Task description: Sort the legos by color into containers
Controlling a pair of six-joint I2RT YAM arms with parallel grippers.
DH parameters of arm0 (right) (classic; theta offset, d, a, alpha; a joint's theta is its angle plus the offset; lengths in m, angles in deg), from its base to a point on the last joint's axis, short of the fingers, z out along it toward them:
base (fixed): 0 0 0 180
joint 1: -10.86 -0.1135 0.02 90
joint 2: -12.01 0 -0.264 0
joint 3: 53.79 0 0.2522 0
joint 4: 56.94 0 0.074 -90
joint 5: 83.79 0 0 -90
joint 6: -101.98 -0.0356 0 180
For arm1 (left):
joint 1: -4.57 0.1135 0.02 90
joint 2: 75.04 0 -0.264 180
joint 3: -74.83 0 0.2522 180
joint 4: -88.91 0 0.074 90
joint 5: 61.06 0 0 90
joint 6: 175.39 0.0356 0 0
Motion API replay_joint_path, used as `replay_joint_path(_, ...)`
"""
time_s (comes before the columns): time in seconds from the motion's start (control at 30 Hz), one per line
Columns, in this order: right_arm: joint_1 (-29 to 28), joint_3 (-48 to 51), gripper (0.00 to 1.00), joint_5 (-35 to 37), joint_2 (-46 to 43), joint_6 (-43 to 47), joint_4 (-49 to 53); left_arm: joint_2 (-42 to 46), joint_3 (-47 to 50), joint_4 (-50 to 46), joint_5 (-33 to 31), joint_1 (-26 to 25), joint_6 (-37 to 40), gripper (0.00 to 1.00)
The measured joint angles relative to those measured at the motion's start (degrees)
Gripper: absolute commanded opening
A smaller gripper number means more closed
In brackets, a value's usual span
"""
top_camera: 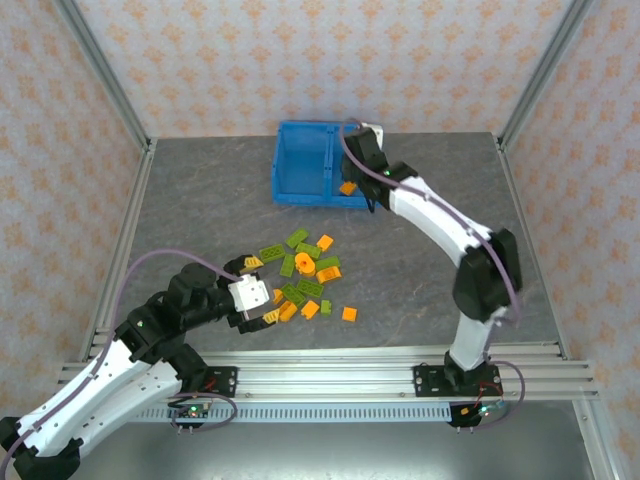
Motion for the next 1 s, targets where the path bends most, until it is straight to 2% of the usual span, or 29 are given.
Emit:
replay_joint_path(0.17,4.5,-16.6,0.29,-0.9,16.9,0.5,3.0,0.0,0.0,0.0,-0.4,0.0,0.0,1.00)
replay_joint_path(0.33,6.9,-34.6,0.39,-3.1,31.8,0.5,8.7,0.0,0.0,0.0,-0.9,0.0,0.0,1.00)
replay_joint_path(0.47,7.2,-45.9,0.44,-4.3,39.8,0.7,12.9,0.0,0.0,0.0,-1.1,0.0,0.0,1.00)
replay_joint_path(0.57,7.2,-49.6,0.47,-4.9,42.0,1.0,15.5,0.0,0.0,0.0,-1.1,0.0,0.0,1.00)
replay_joint_path(0.73,7.1,-50.1,0.46,-5.3,41.1,1.6,17.8,0.0,0.0,0.0,-1.1,0.0,0.0,1.00)
replay_joint_path(0.8,7.1,-45.4,0.46,-5.7,37.7,1.5,17.7,-0.1,0.0,0.0,-1.1,0.0,0.0,1.00)
replay_joint_path(0.9,6.8,-30.5,0.46,-6.6,27.0,0.9,16.2,-0.2,0.0,0.0,-1.1,0.0,0.0,1.00)
replay_joint_path(1.0,6.0,-10.0,0.49,-8.5,10.6,-1.0,12.1,-0.2,0.0,0.0,-1.0,0.0,0.0,1.00)
